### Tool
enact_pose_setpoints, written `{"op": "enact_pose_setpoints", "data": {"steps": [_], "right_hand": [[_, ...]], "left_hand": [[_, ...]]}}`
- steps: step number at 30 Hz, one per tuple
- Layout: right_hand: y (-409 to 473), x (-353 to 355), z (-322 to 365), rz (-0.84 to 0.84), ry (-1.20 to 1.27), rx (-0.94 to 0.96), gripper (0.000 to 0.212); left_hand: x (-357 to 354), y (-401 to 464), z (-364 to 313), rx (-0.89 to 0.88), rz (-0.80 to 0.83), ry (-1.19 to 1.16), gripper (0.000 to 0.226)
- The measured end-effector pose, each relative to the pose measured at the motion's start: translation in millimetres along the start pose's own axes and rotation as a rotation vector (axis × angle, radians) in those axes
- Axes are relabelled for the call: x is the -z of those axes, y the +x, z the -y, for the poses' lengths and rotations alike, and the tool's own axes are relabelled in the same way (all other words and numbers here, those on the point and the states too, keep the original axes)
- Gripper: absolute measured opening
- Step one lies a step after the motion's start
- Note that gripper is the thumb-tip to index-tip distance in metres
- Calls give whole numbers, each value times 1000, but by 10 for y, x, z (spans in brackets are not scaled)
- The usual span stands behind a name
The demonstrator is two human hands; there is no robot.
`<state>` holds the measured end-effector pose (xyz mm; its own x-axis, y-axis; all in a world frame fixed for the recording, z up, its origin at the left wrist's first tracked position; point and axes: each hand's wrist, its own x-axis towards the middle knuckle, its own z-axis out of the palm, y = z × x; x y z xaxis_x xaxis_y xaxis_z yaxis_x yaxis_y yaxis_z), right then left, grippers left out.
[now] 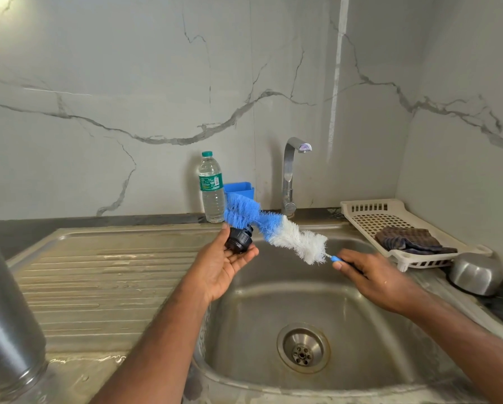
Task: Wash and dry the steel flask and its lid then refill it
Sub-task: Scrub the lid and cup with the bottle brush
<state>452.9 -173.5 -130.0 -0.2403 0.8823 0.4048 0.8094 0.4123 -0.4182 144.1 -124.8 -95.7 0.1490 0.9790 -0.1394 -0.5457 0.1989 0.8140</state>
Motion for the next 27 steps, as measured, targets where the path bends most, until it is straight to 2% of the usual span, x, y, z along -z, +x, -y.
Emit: {"op": "enact_pose_setpoints", "data": {"steps": [7, 13, 16, 20, 24, 27], "right_hand": [[-17, 13, -70, -13, -46, -26, 34], [7, -12, -56, -74, -100, -64, 29], [-9, 10, -52, -85, -96, -48, 30], [-45, 99, -121, -63, -108, -43, 30], [-2, 14, -54, -40, -133, -45, 28], [18, 33, -41, -53, -124, -59, 29]], "left_hand": [[61, 60, -86, -54, -53, -152, 44], [-87, 15, 60, -37, 35, 102, 40], [-106, 12, 56, -51, 17, 39, 39], [32, 46, -72, -109, -85, -152, 42], [-20, 18, 24, -54, -5, 42, 39], [-18, 32, 25, -73, -29, 8, 39]]}}
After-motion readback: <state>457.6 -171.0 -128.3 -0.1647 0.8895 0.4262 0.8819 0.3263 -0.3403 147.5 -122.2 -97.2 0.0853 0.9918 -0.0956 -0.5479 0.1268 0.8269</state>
